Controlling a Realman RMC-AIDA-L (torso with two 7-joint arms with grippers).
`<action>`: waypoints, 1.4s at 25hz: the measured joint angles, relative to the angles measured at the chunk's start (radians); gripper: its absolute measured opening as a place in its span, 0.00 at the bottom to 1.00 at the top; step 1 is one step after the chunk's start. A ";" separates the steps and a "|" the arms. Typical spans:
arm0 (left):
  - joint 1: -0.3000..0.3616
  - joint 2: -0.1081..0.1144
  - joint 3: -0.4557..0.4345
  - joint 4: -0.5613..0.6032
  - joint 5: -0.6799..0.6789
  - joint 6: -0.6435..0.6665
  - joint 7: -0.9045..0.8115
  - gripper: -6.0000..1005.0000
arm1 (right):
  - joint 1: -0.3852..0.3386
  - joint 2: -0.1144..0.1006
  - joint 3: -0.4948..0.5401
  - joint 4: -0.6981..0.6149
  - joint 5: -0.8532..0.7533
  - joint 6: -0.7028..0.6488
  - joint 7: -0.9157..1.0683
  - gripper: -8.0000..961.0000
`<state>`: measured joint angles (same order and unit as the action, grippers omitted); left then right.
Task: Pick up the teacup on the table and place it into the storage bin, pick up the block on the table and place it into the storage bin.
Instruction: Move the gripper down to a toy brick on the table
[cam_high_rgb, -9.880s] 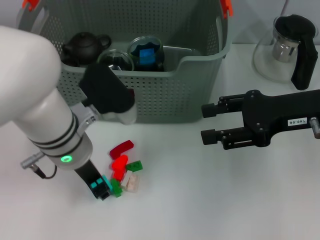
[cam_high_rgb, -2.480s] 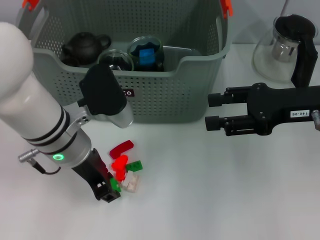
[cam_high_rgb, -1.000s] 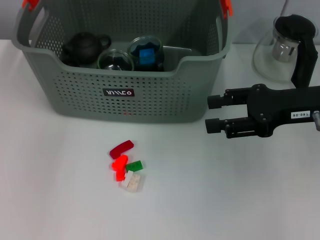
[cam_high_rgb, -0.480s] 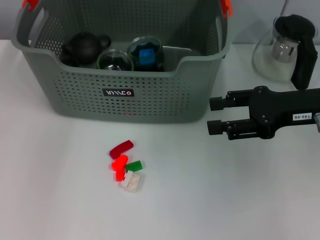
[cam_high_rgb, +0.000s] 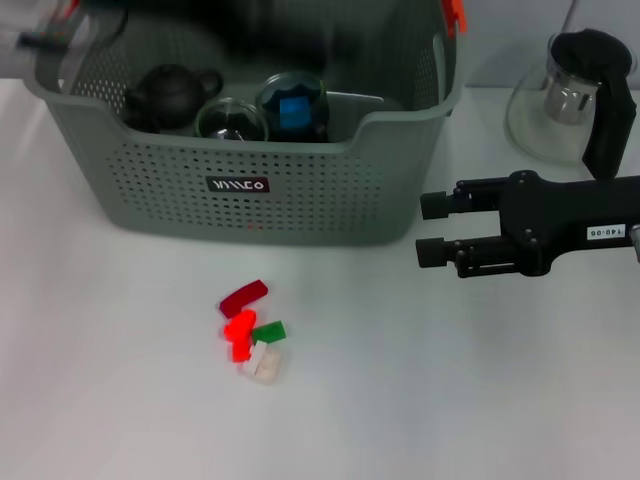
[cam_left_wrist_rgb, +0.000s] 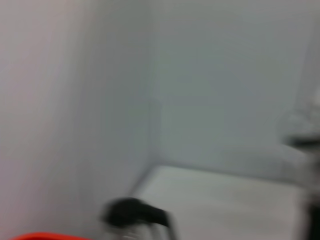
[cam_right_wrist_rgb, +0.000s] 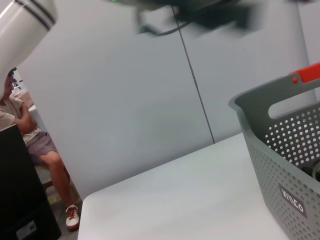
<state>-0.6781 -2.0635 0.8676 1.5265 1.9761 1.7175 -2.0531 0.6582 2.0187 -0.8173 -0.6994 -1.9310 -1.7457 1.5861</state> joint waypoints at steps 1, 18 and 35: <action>0.028 -0.010 0.001 0.039 -0.007 0.053 0.023 0.87 | 0.000 0.000 0.000 0.000 0.001 0.000 0.000 0.76; 0.271 -0.114 0.295 0.182 0.333 0.190 0.224 0.87 | 0.000 0.009 0.001 0.000 0.003 0.008 0.000 0.76; 0.164 -0.112 0.640 -0.083 0.587 -0.034 0.284 0.87 | 0.001 0.009 0.004 0.010 0.006 0.017 0.000 0.76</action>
<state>-0.5138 -2.1756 1.5081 1.4439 2.5632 1.6835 -1.7695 0.6595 2.0281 -0.8131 -0.6891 -1.9253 -1.7287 1.5863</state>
